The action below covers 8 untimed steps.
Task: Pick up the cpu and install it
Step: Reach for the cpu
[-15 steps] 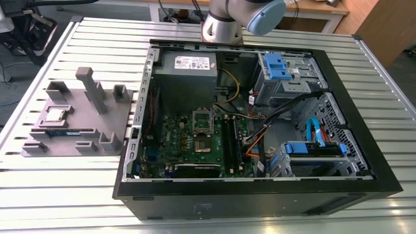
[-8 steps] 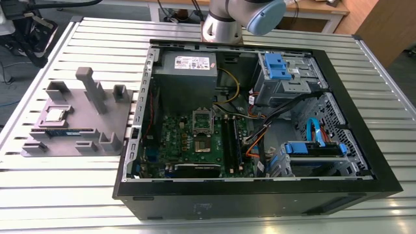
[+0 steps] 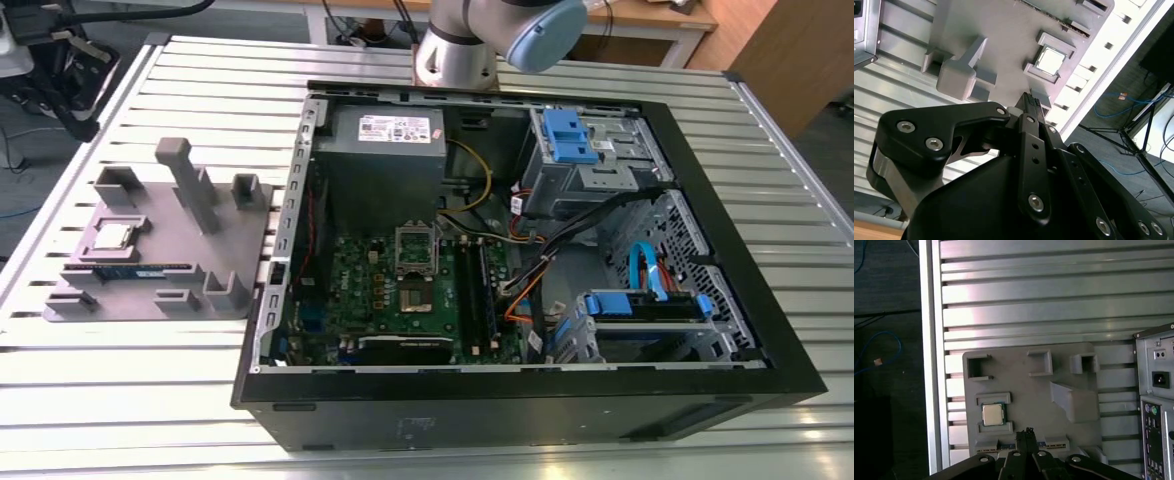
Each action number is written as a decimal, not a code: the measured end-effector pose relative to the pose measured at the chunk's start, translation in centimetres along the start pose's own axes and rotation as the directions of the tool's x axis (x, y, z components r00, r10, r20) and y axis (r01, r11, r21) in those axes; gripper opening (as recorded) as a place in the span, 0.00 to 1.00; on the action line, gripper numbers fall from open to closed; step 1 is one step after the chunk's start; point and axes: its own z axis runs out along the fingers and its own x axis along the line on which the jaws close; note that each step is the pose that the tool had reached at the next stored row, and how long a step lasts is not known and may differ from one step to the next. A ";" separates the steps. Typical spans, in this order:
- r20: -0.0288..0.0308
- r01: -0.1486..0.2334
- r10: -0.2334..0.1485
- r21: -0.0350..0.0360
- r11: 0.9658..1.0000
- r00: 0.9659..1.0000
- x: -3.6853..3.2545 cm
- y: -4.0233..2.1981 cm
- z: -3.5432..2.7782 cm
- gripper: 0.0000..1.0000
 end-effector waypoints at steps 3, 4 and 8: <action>0.000 0.000 0.000 0.001 1.000 1.000 0.00 -0.02 0.13 0.11; 0.000 0.000 0.000 0.002 1.000 1.000 0.00 -0.03 0.18 0.11; 0.000 0.000 0.000 0.003 1.000 1.000 0.02 -0.07 0.44 0.11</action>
